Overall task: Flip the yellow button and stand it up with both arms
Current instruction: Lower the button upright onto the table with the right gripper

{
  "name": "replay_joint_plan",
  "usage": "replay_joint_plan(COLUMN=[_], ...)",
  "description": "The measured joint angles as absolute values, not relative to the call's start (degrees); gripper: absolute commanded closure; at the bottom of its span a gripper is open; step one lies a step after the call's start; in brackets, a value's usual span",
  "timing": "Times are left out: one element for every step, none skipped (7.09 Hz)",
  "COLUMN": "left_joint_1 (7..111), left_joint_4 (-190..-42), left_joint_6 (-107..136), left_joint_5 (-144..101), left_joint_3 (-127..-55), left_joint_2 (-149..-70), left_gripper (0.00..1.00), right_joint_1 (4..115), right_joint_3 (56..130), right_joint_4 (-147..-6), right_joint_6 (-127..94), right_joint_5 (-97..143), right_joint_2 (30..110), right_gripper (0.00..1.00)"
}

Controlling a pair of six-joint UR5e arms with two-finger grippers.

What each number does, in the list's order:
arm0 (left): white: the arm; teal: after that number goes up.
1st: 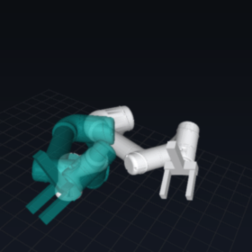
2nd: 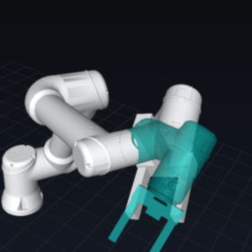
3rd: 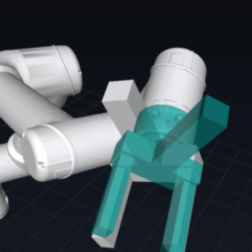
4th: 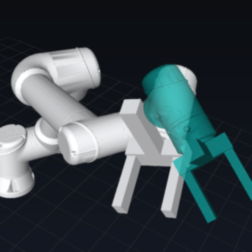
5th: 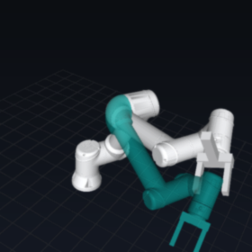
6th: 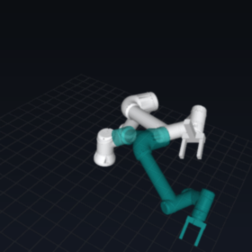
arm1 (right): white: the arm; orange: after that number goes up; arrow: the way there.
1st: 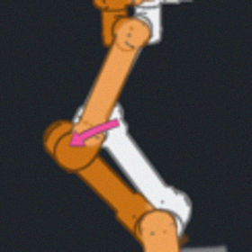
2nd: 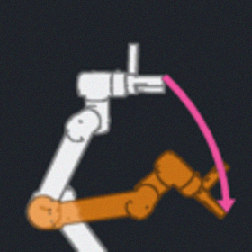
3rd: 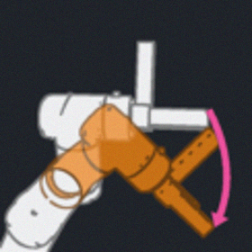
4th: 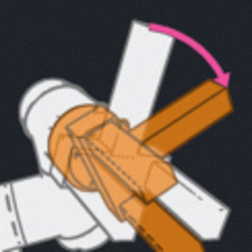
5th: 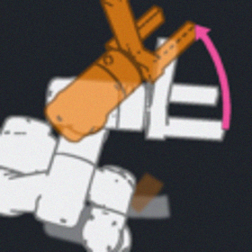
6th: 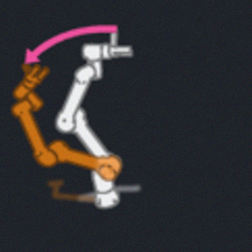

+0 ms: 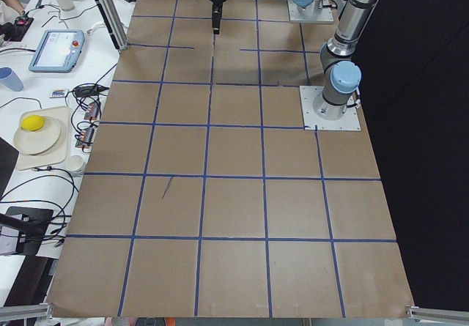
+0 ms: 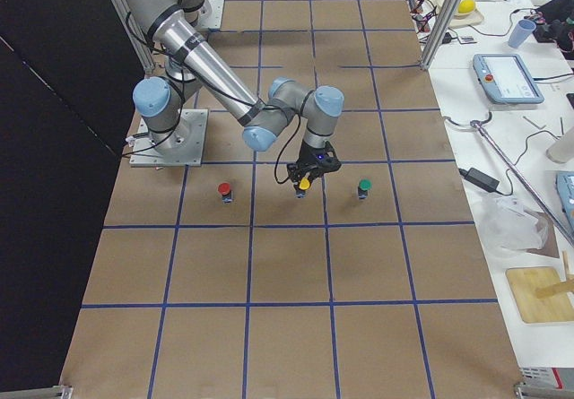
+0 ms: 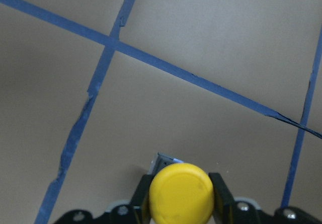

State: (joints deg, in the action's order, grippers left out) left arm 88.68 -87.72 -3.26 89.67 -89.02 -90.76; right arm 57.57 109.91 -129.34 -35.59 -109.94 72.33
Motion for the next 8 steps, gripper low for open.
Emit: replay_joint_plan(left_joint_1=[88.7,88.7,88.7,88.7,88.7,88.7,88.7,88.7], left_joint_4=[-87.7,-87.7,-87.7,-87.7,-87.7,-87.7,-87.7,-87.7], left_joint_6=[-3.3,-3.3,-3.3,-3.3,-3.3,-3.3,-3.3,-3.3], left_joint_5=[89.7,89.7,89.7,89.7,89.7,89.7,89.7,89.7], left_joint_3=[-89.0,-89.0,-89.0,-89.0,-89.0,-89.0,-89.0,-88.9], left_joint_2=[-90.8,-90.8,-90.8,-90.8,-90.8,-90.9,-90.9,-90.9], left_gripper=[0.0,0.0,0.0,0.0,0.0,0.0,0.0,0.0], right_joint_1=[57.3,57.3,57.2,57.2,57.2,57.2,57.2,57.2], right_joint_3=[110.2,111.0,112.2,113.1,113.6,113.9,114.1,114.2], right_joint_4=[-131.4,-132.4,-132.8,-132.8,-132.4,-132.1,-132.0,-132.0], right_joint_6=[-35.7,-36.4,-37.4,-38.0,-38.1,-38.1,-38.0,-37.8], right_joint_5=[-109.8,-108.8,-107.0,-105.9,-105.4,-105.3,-105.4,-105.6], right_joint_2=[71.8,72.0,72.6,73.5,74.4,74.9,75.0,74.9], right_gripper=[0.89,0.89,0.89,0.88,0.86,0.78,0.77,0.71])
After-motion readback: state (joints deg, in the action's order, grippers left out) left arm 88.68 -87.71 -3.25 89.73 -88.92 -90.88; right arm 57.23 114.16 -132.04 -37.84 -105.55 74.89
